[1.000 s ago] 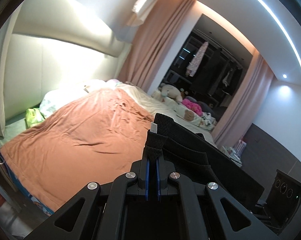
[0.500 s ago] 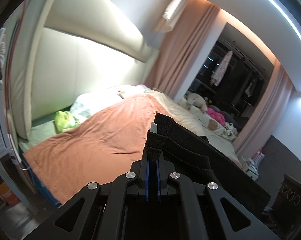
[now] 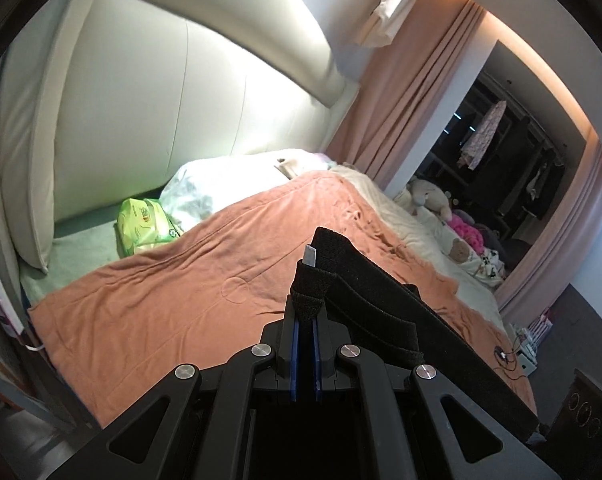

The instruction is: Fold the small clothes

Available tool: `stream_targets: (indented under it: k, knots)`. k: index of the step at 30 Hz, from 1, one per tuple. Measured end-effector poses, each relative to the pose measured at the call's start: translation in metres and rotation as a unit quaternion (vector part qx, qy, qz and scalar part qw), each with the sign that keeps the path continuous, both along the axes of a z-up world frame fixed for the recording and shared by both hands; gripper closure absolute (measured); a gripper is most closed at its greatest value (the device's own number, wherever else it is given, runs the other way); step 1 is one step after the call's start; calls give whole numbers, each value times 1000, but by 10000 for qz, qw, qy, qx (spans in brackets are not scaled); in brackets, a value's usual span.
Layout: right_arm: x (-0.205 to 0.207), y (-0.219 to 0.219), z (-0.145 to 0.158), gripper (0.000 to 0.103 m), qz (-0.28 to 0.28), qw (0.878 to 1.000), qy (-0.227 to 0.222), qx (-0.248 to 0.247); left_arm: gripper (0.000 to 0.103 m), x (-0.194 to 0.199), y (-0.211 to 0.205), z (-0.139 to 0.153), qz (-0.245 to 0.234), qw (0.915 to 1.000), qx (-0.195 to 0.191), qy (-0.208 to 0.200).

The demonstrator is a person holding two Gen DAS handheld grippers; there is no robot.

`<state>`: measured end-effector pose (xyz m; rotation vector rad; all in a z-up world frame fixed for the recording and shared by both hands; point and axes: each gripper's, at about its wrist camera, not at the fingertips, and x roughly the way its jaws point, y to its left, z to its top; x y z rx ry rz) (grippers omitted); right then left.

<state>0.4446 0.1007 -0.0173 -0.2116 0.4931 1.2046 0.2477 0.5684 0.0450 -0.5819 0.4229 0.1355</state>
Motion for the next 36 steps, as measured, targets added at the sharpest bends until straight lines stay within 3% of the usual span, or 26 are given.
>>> stream_targets:
  k: [12, 19, 21, 22, 24, 26, 30, 36]
  knots:
    - [89, 32, -22, 97, -125, 9991, 295, -286, 98, 99, 11, -54, -83, 9985, 53, 546]
    - [134, 43, -55, 97, -458, 9958, 679, -413, 98, 154, 1, -91, -140, 9947, 144, 1010]
    - [147, 50, -66, 96, -717, 9921, 862, -556, 94, 171, -1, -103, -102, 9909, 199, 1324]
    - [154, 51, -73, 94, -856, 9895, 995, -609, 86, 179, -3, -112, -71, 9876, 233, 1554]
    - [170, 53, -87, 74, -1189, 9825, 1175, -822, 71, 184, -2, -123, 83, 9831, 292, 1807]
    - [183, 48, -97, 64, -1488, 9760, 1290, -928, 56, 179, 0, -129, 186, 9815, 327, 1876]
    - [190, 34, -100, 63, -1631, 9721, 1411, -921, 53, 159, 8, -135, 324, 9786, 286, 2010]
    - [189, 10, -95, 63, -1456, 9756, 1392, -869, 53, 121, 11, -135, 483, 9757, 226, 2124]
